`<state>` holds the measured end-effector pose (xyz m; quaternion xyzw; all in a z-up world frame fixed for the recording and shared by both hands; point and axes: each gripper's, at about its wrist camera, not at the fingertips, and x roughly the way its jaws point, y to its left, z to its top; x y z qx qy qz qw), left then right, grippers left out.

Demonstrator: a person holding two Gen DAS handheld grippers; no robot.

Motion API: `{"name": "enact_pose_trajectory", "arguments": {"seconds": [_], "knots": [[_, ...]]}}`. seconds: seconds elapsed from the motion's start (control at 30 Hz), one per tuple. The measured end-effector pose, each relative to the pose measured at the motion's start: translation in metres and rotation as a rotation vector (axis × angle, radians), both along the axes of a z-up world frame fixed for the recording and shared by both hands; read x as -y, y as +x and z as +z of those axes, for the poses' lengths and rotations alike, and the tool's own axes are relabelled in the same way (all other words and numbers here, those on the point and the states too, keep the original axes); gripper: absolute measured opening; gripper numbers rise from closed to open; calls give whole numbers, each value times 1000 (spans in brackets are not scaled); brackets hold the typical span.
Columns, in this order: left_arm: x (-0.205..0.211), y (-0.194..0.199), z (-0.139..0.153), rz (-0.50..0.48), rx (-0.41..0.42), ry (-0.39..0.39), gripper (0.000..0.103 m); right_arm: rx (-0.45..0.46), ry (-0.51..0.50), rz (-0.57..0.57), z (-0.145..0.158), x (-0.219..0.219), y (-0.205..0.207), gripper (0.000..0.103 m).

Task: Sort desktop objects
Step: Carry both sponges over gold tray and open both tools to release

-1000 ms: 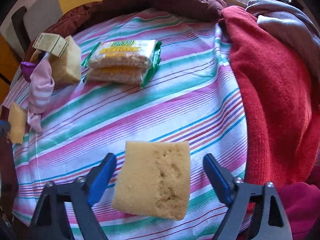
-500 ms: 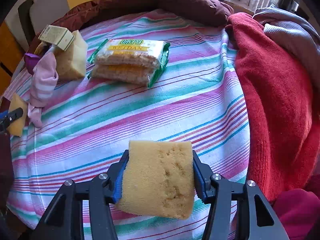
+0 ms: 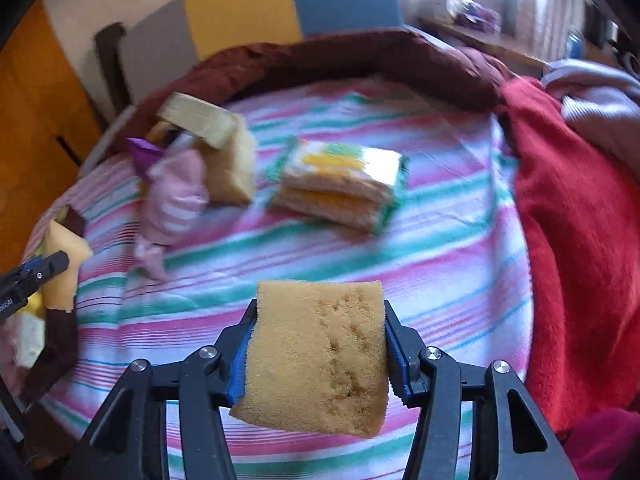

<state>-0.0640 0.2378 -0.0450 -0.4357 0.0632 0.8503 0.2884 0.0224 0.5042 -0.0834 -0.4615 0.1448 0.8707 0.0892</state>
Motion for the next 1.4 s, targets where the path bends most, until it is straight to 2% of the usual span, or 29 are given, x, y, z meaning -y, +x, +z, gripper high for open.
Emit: {"name": "enact_pose_trajectory", "arguments": {"seconds": [0.23,0.5,0.8,1.13,1.3,1.37,1.4], "knots": [[61,8,30,107,-64,44,47,-31,-31,123,9,40,-10,55],[135,3,41,249,-90,58,47,-84,-68,343,31,134,-43,56],[218,-9,45,408,-119,47,47,-114,-111,565,47,251,-85,56],[280,-30,22,551,-66,25,49,-98,-178,633,55,337,-138,57],[293,-31,7,576,-24,27,56,-110,-202,644,60,366,-155,65],[297,-30,4,580,-16,24,58,-113,-212,640,60,371,-158,79],[298,-29,3,587,-13,23,59,-116,-219,637,60,373,-159,81]]}}
